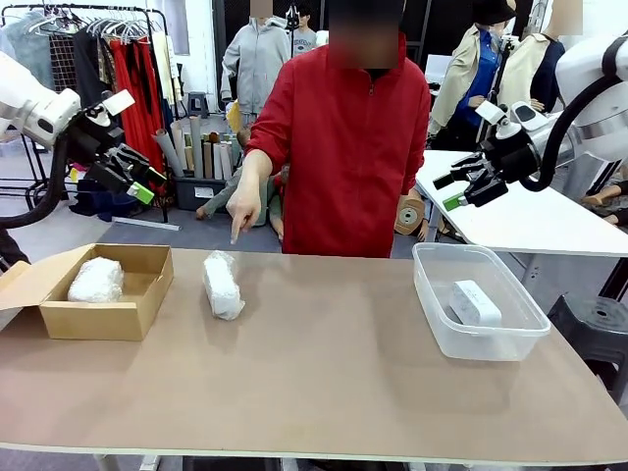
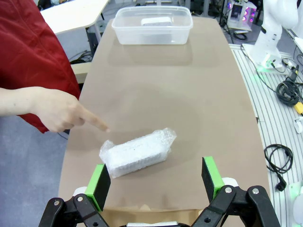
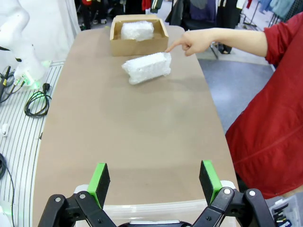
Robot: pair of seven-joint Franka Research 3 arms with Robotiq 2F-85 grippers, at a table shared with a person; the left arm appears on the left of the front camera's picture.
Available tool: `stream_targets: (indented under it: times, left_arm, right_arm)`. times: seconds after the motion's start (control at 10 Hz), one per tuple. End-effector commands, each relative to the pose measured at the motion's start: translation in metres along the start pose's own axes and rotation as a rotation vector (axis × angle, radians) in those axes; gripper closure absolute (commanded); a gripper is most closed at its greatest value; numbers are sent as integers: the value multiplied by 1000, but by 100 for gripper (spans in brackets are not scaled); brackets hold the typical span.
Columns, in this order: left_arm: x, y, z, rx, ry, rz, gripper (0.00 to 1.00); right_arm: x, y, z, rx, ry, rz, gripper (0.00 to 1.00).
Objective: Separate and place wrapped and unwrapped clocks.
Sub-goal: Pick up the Digital clock indicated by the person.
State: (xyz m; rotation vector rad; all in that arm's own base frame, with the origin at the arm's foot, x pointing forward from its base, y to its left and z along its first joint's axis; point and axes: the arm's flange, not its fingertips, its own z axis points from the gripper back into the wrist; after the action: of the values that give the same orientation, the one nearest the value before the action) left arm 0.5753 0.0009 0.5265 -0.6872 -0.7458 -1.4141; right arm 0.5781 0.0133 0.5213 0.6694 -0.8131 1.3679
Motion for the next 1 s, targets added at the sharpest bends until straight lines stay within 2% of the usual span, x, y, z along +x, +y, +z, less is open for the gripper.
stream_targets:
  times: [0.0, 0.9]
  left_arm:
    - [2, -1, 2, 2, -1, -3, 0]
    - [2, -1, 2, 2, -1, -3, 0]
  right_arm:
    - [2, 1, 2, -8, -3, 14, 0]
    - [2, 1, 2, -8, -3, 14, 0]
